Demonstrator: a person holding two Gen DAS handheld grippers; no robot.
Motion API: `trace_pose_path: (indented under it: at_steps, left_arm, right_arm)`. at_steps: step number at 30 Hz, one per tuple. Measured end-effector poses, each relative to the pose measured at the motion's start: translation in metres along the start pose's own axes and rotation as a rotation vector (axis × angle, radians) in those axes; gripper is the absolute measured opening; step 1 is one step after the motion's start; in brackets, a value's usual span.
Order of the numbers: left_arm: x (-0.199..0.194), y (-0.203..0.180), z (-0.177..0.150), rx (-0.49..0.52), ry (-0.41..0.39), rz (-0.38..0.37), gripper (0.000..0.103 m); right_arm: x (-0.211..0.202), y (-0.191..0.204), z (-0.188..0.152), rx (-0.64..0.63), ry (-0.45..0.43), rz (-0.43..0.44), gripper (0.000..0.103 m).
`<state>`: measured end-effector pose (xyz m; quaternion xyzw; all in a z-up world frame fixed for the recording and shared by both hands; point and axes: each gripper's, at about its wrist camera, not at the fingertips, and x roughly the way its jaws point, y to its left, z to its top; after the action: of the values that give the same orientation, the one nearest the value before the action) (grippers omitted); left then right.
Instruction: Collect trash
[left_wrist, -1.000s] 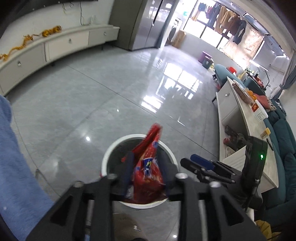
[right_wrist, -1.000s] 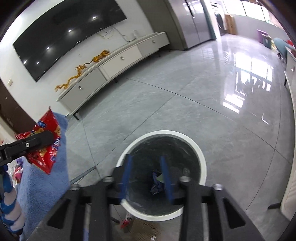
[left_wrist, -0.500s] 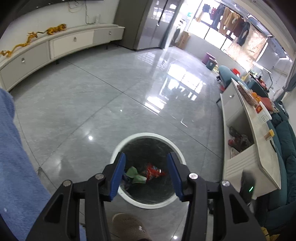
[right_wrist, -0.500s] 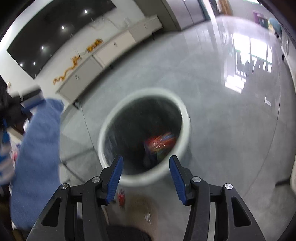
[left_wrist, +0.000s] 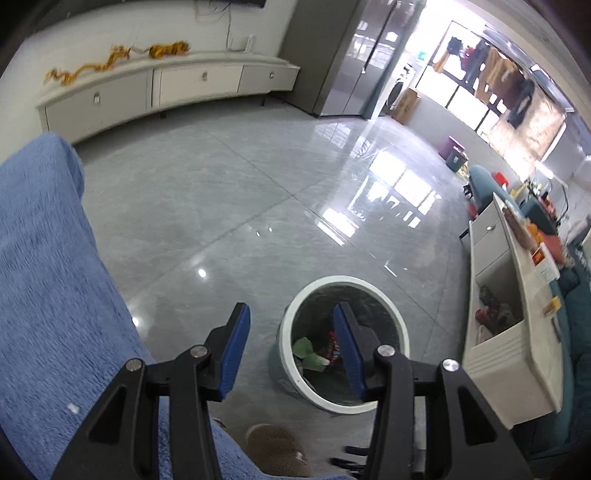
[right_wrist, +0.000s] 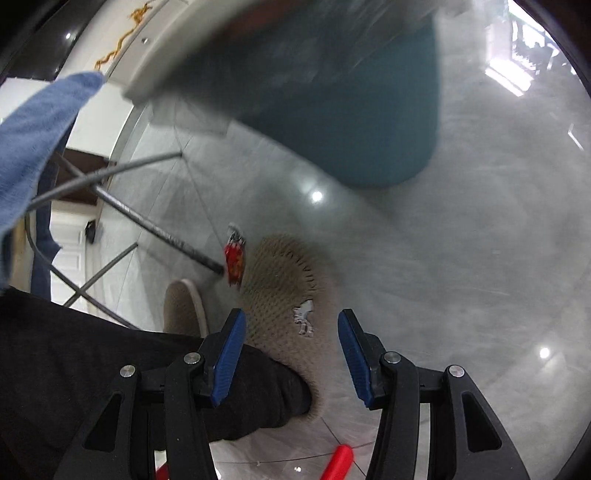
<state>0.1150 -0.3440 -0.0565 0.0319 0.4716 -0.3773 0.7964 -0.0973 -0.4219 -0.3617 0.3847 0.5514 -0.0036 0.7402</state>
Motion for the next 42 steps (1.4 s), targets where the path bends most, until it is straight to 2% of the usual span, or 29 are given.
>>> trace_pose_path:
  at_steps: [6,13,17,23,30,36,42]
  left_arm:
    - [0.003,-0.007,-0.001,0.038,0.001,-0.026,0.045]
    - [0.000,0.002,-0.001,0.004,-0.005,-0.060,0.045]
    - [-0.002,-0.002,-0.001,0.015,-0.017,-0.073,0.045]
    - [-0.003,0.003,-0.001,0.001,-0.022,-0.096,0.045]
    - [-0.002,0.008,0.001,-0.015,-0.022,-0.113,0.045]
    - [-0.001,0.009,0.002,-0.022,-0.020,-0.120,0.045]
    - [-0.001,0.009,0.002,-0.022,-0.020,-0.120,0.045]
  right_arm:
    - [0.038,0.040,0.024,-0.140,0.076,0.044,0.050]
    - [0.075,0.075,0.035,-0.281,0.172,0.077,0.050]
    - [0.096,0.088,0.041,-0.329,0.223,0.082,0.049]
    - [0.139,0.112,0.069,-0.388,0.320,0.085,0.049]
    - [0.212,0.123,0.094,-0.353,0.424,0.005,0.045]
    - [0.248,0.127,0.099,-0.366,0.451,-0.074,0.032]
    - [0.265,0.123,0.095,-0.401,0.475,-0.157,0.017]
